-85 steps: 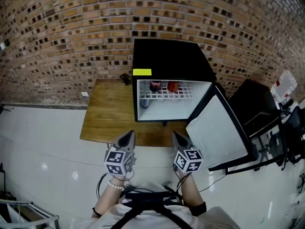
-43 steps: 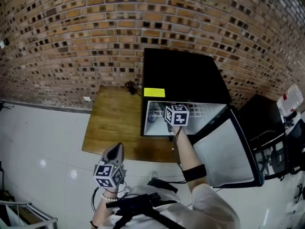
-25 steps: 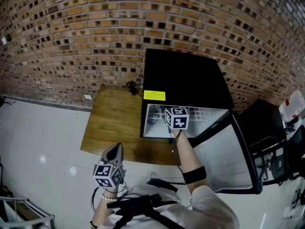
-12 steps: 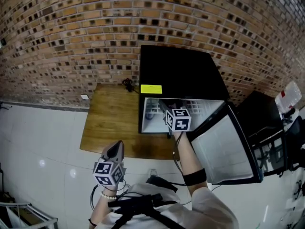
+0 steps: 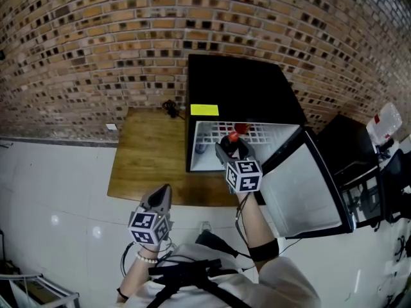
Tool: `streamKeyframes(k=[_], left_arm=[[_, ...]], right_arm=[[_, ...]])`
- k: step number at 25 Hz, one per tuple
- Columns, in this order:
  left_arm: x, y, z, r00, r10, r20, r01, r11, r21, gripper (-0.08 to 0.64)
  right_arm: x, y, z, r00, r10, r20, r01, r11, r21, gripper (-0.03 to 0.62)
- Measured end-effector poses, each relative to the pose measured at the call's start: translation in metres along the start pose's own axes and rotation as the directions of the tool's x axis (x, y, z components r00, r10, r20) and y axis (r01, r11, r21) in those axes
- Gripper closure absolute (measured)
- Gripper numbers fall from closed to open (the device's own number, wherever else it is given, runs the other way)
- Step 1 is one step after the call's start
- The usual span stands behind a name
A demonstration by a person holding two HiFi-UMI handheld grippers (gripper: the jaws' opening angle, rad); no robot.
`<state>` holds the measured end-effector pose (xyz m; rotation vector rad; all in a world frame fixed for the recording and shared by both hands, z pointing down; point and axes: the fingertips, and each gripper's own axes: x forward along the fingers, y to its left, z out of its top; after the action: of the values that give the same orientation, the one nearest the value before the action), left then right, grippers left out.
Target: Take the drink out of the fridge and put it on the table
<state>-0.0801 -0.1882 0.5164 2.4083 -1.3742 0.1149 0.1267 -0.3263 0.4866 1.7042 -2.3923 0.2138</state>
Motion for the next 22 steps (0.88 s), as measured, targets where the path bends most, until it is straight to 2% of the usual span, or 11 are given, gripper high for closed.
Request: streamKeyframes(k=[5, 12, 22], left_arm=[[-0.01, 0.004, -0.006, 1.0, -0.008, -0.014, 0.008, 1.0, 0.0, 0.56], [-0.033, 0.024, -0.011, 1.0, 0.018, -0.021, -0.018, 1.0, 0.003, 0.56], [-0.07, 0.071, -0.013, 0.993, 0.114, -0.017, -0.114, 0.993, 0.0, 0.56]], right_arm=[[-0.019, 0.032, -0.022, 0.999, 0.027, -0.018, -0.028, 1.0, -0.009, 0.265], [-0.023, 0.08, -0.056, 0.996, 0.077, -0.048, -0.077, 0.997, 0.001, 0.265], [0.025, 0.162, -0.098, 0.979, 0.2, -0.05, -0.202, 0.979, -0.036, 0.265]])
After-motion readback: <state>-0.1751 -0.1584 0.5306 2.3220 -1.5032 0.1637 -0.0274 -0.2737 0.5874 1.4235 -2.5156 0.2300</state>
